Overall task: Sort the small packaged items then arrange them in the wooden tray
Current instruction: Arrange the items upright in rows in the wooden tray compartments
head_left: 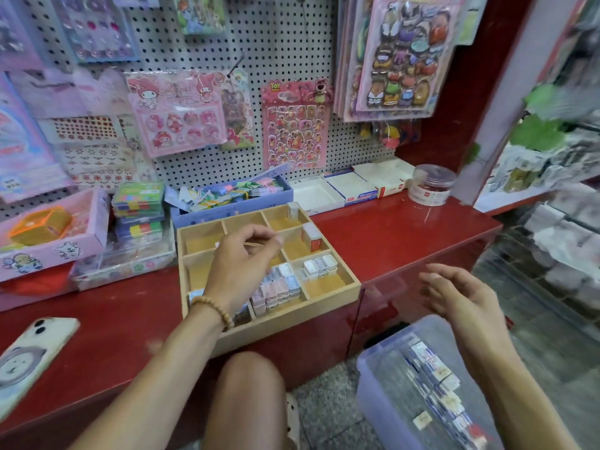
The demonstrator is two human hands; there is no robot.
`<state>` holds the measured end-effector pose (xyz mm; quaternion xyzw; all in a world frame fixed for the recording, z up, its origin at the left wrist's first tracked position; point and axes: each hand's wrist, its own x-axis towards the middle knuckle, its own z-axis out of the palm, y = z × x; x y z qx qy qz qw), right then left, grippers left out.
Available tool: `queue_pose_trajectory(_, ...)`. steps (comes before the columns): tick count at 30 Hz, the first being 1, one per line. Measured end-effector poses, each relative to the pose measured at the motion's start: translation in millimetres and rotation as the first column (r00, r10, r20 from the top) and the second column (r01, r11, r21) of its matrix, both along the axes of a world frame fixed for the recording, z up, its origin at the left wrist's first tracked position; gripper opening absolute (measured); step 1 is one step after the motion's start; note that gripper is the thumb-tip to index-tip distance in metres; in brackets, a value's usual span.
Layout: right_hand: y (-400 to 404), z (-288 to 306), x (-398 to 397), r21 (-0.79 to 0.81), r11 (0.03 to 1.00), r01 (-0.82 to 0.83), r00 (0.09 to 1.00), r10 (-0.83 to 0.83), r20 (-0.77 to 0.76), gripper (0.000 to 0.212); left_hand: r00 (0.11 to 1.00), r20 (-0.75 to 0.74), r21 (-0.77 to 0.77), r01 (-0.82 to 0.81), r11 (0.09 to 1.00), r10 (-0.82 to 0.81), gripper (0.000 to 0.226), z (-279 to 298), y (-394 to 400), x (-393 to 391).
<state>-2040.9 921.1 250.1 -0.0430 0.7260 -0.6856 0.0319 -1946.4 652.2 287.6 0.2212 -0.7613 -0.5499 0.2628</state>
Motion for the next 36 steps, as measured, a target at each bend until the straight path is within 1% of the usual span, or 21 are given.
queue_pose_trajectory(3, 30, -3, 10, 0.021, 0.998, 0.063, 0.998, -0.063, 0.003, 0.011, 0.999, -0.015, 0.094, 0.045, 0.995, -0.044, 0.006, -8, 41, 1)
queue_pose_trajectory(8, 82, -21, 17, 0.013, 0.99, 0.14, 0.99, -0.14, 0.034, 0.012, 0.989, 0.027, 0.169, 0.136, 0.976, -0.143, 0.003, -44, 102, 4)
queue_pose_trajectory(14, 141, -75, 20, 0.054, 0.973, 0.226, 0.97, -0.23, 0.076, 0.015, 0.948, 0.155, 0.174, 0.252, 0.952, -0.279, 0.008, -101, 168, 3)
queue_pose_trajectory(16, 157, -100, 24, 0.073, 0.962, 0.262, 0.954, -0.27, 0.132, 0.013, 0.925, 0.214, 0.176, 0.281, 0.944, -0.315, 0.01, -123, 186, -4)
queue_pose_trajectory(19, 174, -142, 30, 0.107, 0.959, 0.264, 0.93, -0.282, 0.236, 0.013, 0.871, 0.312, 0.188, 0.336, 0.923, -0.38, 0.015, -158, 208, -15)
queue_pose_trajectory(22, 187, -177, 34, 0.152, 0.953, 0.263, 0.903, -0.299, 0.309, 0.016, 0.811, 0.402, 0.138, 0.405, 0.904, -0.425, 0.017, -191, 223, -29)
queue_pose_trajectory(26, 201, -204, 34, 0.215, 0.935, 0.282, 0.879, -0.342, 0.333, 0.011, 0.75, 0.504, 0.046, 0.471, 0.881, -0.428, 0.018, -226, 234, -49)
queue_pose_trajectory(29, 206, -225, 32, 0.275, 0.915, 0.296, 0.862, -0.38, 0.335, 0.005, 0.682, 0.585, -0.005, 0.545, 0.839, -0.439, 0.022, -254, 238, -68)
queue_pose_trajectory(32, 206, -254, 28, 0.39, 0.883, 0.261, 0.844, -0.405, 0.353, 0.004, 0.62, 0.643, -0.076, 0.636, 0.768, -0.45, 0.025, -285, 239, -91)
queue_pose_trajectory(34, 203, -277, 23, 0.446, 0.861, 0.245, 0.825, -0.427, 0.371, 0.005, 0.584, 0.676, -0.146, 0.703, 0.696, -0.449, 0.026, -308, 239, -107)
queue_pose_trajectory(36, 201, -299, 16, 0.486, 0.843, 0.229, 0.81, -0.442, 0.386, 0.01, 0.535, 0.731, -0.205, 0.764, 0.612, -0.423, 0.029, -330, 237, -120)
